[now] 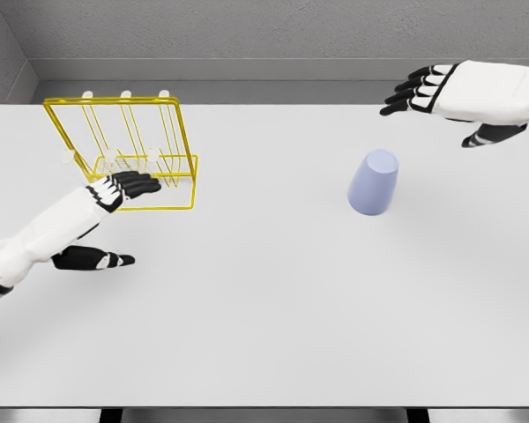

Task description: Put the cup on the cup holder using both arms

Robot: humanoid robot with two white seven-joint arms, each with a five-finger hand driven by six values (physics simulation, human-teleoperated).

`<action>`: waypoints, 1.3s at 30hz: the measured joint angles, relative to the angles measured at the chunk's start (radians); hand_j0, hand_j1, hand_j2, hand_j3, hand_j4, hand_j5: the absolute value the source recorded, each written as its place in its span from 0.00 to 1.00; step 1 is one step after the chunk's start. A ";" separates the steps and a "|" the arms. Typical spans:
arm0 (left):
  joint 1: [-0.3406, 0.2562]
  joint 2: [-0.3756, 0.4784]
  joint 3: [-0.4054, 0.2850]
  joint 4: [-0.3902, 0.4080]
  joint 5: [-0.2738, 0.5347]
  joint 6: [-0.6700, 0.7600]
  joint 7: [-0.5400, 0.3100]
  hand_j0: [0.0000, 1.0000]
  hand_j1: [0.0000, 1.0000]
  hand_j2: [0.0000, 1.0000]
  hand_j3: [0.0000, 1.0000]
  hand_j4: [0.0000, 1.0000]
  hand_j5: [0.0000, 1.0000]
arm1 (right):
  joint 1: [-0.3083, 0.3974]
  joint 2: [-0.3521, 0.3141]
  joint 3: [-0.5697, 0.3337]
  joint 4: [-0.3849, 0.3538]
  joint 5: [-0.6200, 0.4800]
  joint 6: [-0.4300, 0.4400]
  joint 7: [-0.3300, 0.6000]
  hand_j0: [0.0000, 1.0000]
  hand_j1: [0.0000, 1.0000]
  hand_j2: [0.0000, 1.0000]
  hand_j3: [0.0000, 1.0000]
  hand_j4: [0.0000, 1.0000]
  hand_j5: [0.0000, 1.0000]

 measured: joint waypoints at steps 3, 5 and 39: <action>-0.008 -0.001 -0.088 0.006 0.051 0.000 0.000 1.00 1.00 1.00 1.00 1.00 1.00 | -0.058 0.082 0.100 0.105 0.019 -0.001 0.014 1.00 1.00 1.00 1.00 1.00 1.00; -0.008 0.003 -0.144 0.008 0.084 0.000 -0.001 1.00 1.00 1.00 1.00 1.00 1.00 | -0.068 0.130 0.145 0.182 0.043 -0.001 0.018 1.00 1.00 1.00 1.00 1.00 1.00; -0.161 -0.193 -0.341 0.149 0.763 0.348 -0.263 1.00 1.00 1.00 1.00 1.00 1.00 | -0.071 0.343 0.226 0.427 0.273 0.007 0.020 0.94 0.94 0.94 0.94 0.94 0.94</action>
